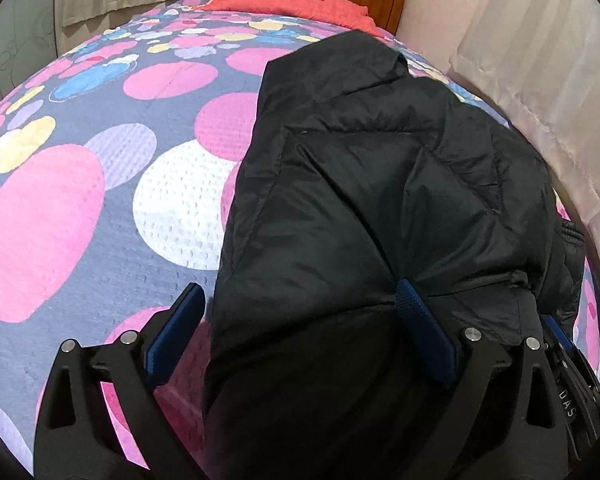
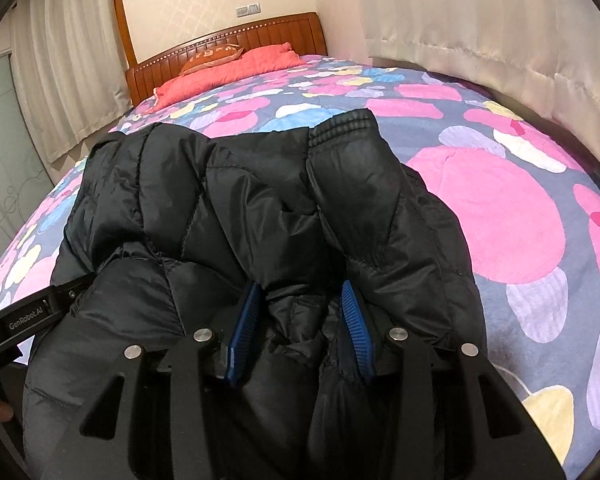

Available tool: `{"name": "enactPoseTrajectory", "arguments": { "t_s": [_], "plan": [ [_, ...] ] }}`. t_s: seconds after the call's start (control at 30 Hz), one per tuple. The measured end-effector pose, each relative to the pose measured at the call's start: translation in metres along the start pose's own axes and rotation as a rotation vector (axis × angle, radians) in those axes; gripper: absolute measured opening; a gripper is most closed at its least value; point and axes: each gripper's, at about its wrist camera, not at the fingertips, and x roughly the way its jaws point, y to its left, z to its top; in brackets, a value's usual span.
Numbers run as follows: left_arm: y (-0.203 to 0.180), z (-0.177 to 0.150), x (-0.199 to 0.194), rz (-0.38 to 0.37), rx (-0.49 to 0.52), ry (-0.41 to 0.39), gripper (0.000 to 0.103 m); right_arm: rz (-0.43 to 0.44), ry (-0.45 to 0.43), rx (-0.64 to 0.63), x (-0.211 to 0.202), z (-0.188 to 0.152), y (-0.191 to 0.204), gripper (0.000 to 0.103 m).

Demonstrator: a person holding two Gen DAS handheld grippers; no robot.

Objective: Fold large clothes

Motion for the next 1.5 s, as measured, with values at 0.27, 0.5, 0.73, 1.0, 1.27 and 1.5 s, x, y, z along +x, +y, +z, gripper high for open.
{"name": "enactPoseTrajectory", "arguments": {
  "t_s": [0.27,0.5,0.73,1.0,1.27,1.5],
  "plan": [
    [0.019,0.007,-0.018,-0.093,-0.095,0.053,0.097,-0.003,-0.004,0.021,-0.016,0.003,-0.001,0.047],
    [0.049,0.004,-0.038,-0.151,-0.206,0.084,0.097,-0.007,-0.012,0.083,-0.043,0.007,-0.01,0.057],
    [0.071,0.005,-0.042,-0.168,-0.334,0.105,0.097,0.011,-0.022,0.143,-0.057,0.025,-0.026,0.068],
    [0.091,0.005,-0.021,-0.225,-0.552,0.164,0.097,0.072,0.032,0.257,-0.035,0.043,-0.042,0.073],
    [0.094,-0.001,0.005,-0.317,-0.641,0.168,0.1,0.205,0.13,0.464,0.016,0.035,-0.078,0.078],
    [0.08,0.004,0.015,-0.347,-0.52,0.187,0.101,0.308,0.15,0.463,0.029,0.023,-0.08,0.081]
  ]
}}
